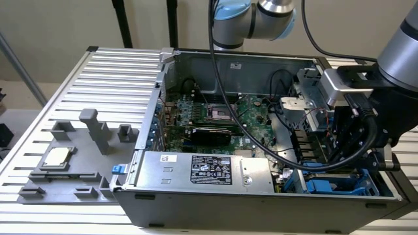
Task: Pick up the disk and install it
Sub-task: 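Insert the second disk wire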
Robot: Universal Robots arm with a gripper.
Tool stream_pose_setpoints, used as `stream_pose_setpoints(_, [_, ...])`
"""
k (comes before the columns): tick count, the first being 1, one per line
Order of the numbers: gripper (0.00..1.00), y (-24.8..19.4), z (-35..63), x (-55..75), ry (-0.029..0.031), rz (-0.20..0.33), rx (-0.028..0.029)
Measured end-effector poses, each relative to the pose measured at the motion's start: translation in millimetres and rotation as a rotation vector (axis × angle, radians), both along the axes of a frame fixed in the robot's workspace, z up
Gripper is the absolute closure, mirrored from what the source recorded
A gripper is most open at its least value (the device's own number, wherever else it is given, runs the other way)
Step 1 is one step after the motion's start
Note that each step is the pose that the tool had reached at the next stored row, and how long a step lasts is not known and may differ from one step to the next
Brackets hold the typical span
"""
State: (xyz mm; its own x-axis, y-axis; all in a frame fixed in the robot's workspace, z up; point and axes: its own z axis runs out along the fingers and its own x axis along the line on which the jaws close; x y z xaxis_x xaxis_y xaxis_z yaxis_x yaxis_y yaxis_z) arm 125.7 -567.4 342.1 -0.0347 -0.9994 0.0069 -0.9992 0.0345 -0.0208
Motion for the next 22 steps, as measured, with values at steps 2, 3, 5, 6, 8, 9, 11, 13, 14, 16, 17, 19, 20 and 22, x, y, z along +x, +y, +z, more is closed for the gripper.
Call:
stream_pose_setpoints(2, [0.83,-0.1,-0.6,0.0,0.0000,0.000,-0.0001])
stream_pose_setpoints(3, [0.83,-0.1,-1.0,0.0,0.0000,0.001,-0.0001])
stream_pose_setpoints(5, [0.83,-0.2,-1.6,0.2,0.0001,0.002,-0.0003])
stream_pose_setpoints(6, [0.83,-0.2,-1.8,0.5,0.0002,0.003,-0.0003])
stream_pose_setpoints(8, [0.83,-0.1,-2.1,1.5,0.0002,0.004,0.0001])
stream_pose_setpoints(9, [0.83,-0.1,-2.1,1.6,0.0001,0.005,0.0000])
stream_pose_setpoints(11, [0.83,-0.1,-2.1,1.8,0.0000,0.007,0.0001])
stream_pose_setpoints(13, [0.83,-0.1,-2.1,1.9,0.0000,0.008,0.0001])
stream_pose_setpoints(14, [0.83,-0.1,-2.1,1.9,0.0000,0.009,0.0001])
stream_pose_setpoints(16, [0.83,-0.3,-2.1,1.9,0.0000,0.010,0.0002])
stream_pose_setpoints(17, [0.83,-0.7,-2.2,1.9,0.0000,0.010,0.0003])
stream_pose_setpoints(19, [0.83,-1.8,-2.1,1.9,0.0003,0.011,0.0003])
stream_pose_setpoints(20, [0.83,-2.4,-2.1,1.8,0.0004,0.012,0.0003])
stream_pose_setpoints(22, [0.83,-3.2,-2.0,1.9,0.0005,0.013,0.0001])
